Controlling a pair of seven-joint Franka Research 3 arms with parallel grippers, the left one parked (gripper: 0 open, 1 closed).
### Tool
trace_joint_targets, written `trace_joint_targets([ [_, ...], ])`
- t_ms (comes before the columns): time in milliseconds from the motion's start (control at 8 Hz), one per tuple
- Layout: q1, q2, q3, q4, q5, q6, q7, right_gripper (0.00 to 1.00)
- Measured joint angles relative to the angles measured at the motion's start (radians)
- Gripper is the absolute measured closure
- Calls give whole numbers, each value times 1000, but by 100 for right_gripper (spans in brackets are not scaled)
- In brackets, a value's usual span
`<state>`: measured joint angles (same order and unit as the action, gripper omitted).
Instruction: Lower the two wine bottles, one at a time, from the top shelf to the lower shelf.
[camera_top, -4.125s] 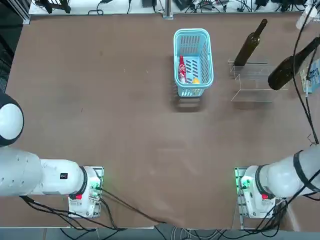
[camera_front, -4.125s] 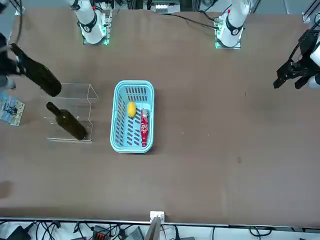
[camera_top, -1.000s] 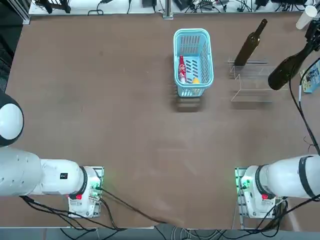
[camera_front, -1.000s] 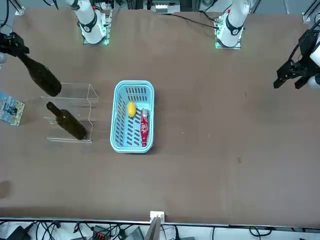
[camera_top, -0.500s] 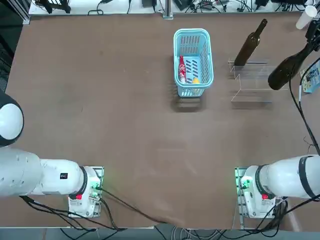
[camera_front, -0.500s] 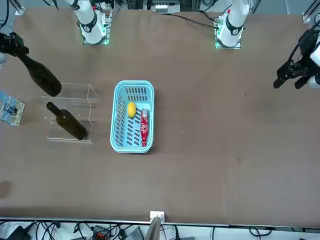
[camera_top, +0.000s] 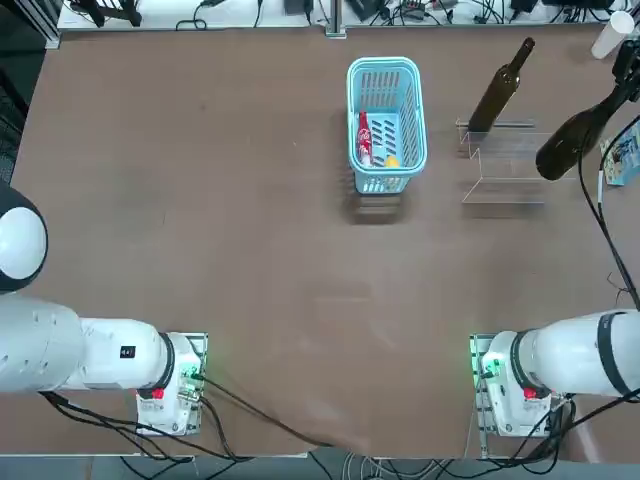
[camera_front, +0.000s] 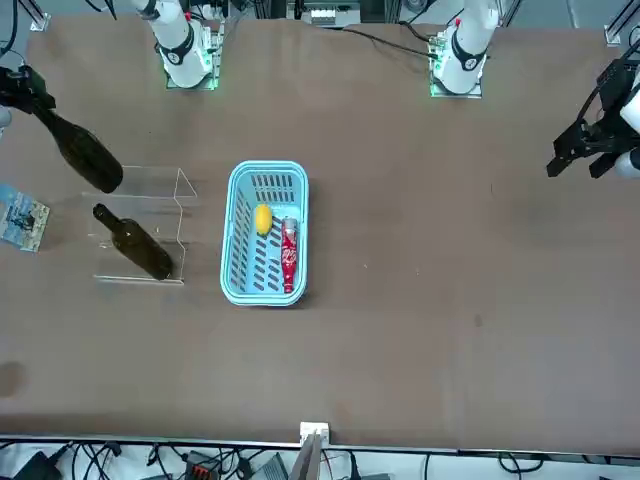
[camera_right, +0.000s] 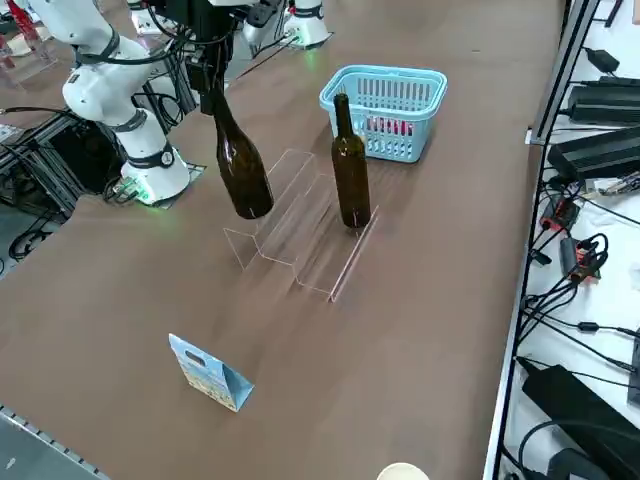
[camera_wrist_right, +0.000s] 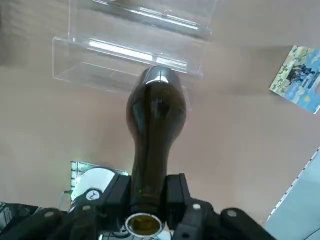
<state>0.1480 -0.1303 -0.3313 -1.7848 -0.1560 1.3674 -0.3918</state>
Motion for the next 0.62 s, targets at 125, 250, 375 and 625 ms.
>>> trace_joint_targets([
  [125,0,0,1,1,0,2,0,60],
  [250,0,3,2,5,0,10,0,60],
  [375,0,11,4,20,0,18,0,60],
  [625,1,60,13,100,0,28,-36,60],
])
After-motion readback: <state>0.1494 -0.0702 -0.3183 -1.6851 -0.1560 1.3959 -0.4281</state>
